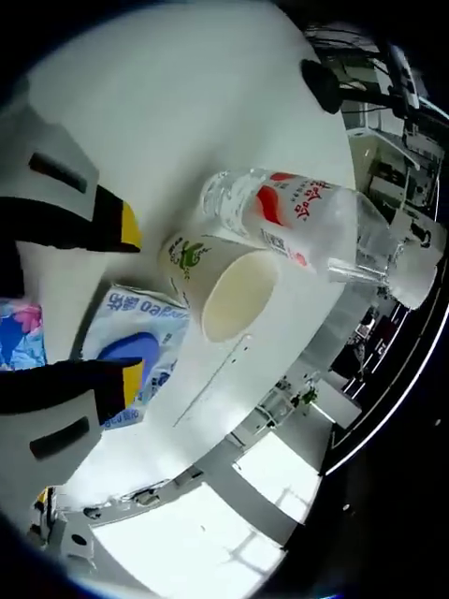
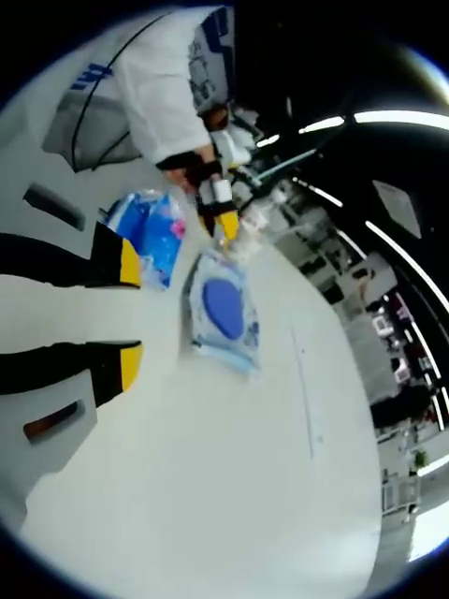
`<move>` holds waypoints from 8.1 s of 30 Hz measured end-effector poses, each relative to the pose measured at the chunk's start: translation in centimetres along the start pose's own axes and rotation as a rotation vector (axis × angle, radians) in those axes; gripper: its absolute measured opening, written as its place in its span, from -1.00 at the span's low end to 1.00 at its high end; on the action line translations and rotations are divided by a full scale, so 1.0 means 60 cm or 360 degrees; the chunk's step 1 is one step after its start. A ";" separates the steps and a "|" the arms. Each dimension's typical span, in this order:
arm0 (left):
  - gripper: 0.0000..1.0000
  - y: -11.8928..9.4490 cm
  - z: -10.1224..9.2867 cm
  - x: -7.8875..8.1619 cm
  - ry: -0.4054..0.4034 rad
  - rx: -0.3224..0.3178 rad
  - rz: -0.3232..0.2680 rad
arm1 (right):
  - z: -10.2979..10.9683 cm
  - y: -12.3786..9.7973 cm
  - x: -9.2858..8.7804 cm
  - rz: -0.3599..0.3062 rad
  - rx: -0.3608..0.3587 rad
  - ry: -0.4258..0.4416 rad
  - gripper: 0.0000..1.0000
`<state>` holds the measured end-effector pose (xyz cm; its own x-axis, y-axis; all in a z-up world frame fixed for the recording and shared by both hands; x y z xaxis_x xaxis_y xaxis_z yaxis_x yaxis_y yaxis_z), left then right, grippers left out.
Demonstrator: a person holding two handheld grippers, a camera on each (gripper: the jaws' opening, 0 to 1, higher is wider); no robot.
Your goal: Arrange the tabletop items into an orderly group along one side of the table until the central work area is clear of visible clutter.
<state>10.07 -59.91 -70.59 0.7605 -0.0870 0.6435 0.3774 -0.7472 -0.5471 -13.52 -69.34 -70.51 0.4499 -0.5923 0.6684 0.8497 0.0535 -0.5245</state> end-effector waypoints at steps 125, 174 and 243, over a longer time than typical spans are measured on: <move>-0.99 -0.160 -0.088 -0.174 0.0660 -0.0152 0.0244 | 0.050 0.022 -0.040 0.0218 0.0104 0.0138 -1.00; -0.98 -0.098 -0.285 -0.226 0.0993 -0.0507 0.0434 | -0.052 -0.156 0.021 -0.0076 -0.0165 0.0073 -1.00; -0.86 0.073 -0.272 -0.275 0.0470 -0.0278 0.0719 | -0.282 -0.016 0.058 -0.0037 -0.0390 0.0334 -1.00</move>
<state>-9.47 -72.50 -74.84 0.6365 -0.5854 0.5021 -0.0633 -0.6885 -0.7225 -17.43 -85.08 -76.57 0.3427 -0.7453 0.5719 0.7563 -0.1422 -0.6385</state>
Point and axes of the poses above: the point that each gripper's makers call its tool centre point, and the gripper's own axes: y roughly forward along the fingers, z roughly to its left, x roughly out of its top, the point moved 1 cm from there along -y, roughly backward along the fingers, and after that the axes turned 1 degree about x, right-handed, at the moved point
